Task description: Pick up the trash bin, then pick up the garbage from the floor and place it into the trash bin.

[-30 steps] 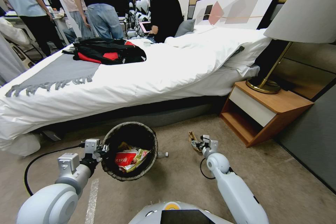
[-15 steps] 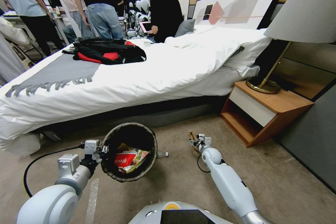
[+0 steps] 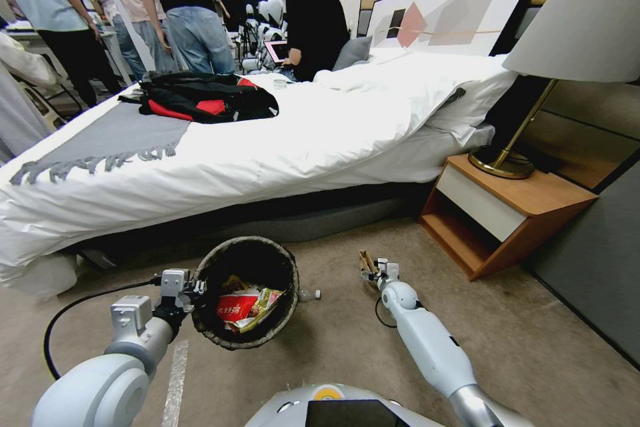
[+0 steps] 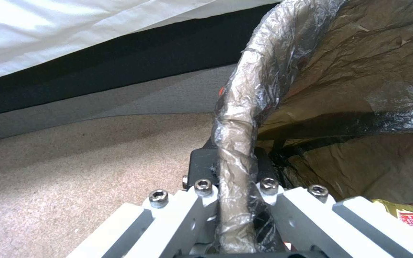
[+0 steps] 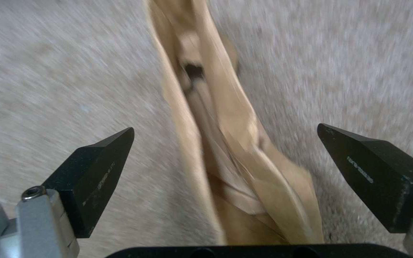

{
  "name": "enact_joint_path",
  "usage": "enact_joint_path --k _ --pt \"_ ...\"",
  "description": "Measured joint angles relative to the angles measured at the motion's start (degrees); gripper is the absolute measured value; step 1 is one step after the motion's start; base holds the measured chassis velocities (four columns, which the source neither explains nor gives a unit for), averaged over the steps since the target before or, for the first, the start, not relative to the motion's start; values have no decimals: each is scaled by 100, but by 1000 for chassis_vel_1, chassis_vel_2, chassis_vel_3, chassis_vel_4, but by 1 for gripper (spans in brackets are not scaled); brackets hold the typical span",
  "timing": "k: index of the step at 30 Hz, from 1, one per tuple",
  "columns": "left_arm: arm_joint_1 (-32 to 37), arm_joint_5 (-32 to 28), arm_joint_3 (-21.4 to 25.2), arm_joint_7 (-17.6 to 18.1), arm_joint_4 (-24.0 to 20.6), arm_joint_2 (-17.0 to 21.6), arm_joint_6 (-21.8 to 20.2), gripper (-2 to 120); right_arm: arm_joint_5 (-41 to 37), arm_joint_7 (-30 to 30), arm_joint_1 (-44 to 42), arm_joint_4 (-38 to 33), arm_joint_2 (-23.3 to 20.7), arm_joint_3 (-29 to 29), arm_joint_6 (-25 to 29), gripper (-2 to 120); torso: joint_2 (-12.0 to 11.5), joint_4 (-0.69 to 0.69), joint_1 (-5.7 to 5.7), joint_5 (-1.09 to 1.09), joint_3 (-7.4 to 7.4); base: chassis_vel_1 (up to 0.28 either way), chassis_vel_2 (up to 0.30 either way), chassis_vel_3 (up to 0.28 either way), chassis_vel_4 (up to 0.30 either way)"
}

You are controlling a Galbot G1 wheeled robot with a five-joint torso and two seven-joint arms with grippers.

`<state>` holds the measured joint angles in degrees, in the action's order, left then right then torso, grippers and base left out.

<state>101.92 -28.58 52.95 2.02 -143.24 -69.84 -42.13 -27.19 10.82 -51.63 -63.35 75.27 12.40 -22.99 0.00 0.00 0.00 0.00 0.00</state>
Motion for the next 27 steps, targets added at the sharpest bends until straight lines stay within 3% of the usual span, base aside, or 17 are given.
enact_joint_path --k 5,7,11,15,20,21,25,27 --pt "18 20 -4 0 0 -15 0 1 26 -101 57 241 20 24 42 100 0 0 0 0 0 0 0 0 0" --pt "38 42 -7 1 0 -24 0 1 91 -242 116 493 43 45 145 90 0 0 0 0 0 0 0 0 0" --pt "46 53 -9 1 0 -28 0 1 112 -332 145 608 54 67 189 82 0 0 0 0 0 0 0 0 0" --pt "69 90 -14 1 0 -46 0 1 165 -489 196 757 63 90 295 61 0 0 0 -1 0 0 0 0 0" --pt "82 105 -17 1 0 -57 0 1 180 -519 215 809 67 95 334 53 0 -1 0 -1 -1 0 0 0 0" --pt "98 129 -19 1 0 -68 0 1 206 -550 230 852 73 106 376 41 0 -1 0 -2 -1 0 0 0 0" --pt "112 144 -19 1 0 -77 0 1 223 -573 230 874 75 117 406 31 0 -1 0 -1 -1 0 0 0 0" --pt "120 154 -18 0 0 -83 0 1 233 -577 230 881 76 130 432 20 0 1 0 0 -1 0 0 0 0"
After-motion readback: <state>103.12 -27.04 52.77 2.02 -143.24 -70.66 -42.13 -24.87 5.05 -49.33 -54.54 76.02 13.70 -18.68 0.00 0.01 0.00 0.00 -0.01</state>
